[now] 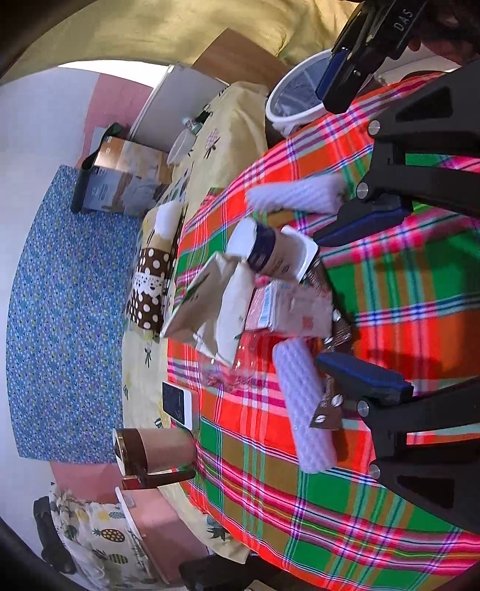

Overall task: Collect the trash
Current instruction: 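Grasp a white foam fruit net with the right tool while the left tool grasps the small white carton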

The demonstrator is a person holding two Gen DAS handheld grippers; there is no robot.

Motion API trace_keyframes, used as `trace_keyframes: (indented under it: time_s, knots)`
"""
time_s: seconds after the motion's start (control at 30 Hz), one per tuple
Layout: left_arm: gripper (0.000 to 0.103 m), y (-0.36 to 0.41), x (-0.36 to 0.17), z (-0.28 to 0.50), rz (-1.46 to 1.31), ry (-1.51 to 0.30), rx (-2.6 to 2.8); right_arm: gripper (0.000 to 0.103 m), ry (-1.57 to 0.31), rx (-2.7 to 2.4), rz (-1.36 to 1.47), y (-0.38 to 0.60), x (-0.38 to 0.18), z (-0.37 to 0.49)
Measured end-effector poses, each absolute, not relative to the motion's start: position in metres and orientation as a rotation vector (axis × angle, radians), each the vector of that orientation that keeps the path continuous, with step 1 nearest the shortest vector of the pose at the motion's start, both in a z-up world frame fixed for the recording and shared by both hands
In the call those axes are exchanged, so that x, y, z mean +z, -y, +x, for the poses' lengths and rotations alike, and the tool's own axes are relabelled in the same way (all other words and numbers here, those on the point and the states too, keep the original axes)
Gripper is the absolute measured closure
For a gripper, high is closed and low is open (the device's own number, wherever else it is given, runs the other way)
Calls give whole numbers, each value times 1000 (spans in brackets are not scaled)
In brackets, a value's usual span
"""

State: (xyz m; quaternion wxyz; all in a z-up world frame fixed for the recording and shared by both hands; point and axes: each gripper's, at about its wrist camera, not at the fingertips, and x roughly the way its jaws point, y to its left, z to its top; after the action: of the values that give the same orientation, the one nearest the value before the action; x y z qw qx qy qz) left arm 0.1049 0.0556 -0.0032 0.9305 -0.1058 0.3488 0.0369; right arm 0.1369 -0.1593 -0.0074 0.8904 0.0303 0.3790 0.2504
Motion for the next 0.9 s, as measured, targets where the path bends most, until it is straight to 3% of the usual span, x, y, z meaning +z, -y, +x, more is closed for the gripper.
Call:
trace_keyframes:
  time_s: [0.6,0.63,0.67,0.73,0.9]
  knots:
    - [44,-70,-20,145,-221,-743,80,54,-908,509,96,130,-35,171]
    - [45,-71,-21,146,-221,-741,80,54,-921,512,103,130,-37,171]
    - [53,-71,-21,146,-219,-741,81,54,-929,516,107,131,-38,171]
    - [67,-71,-22,148,-216,-751,80,68,-937,526,115,132,-38,170]
    - [67,-72,-20,141,-224,-736,77,79,-918,537,108,136,-33,160]
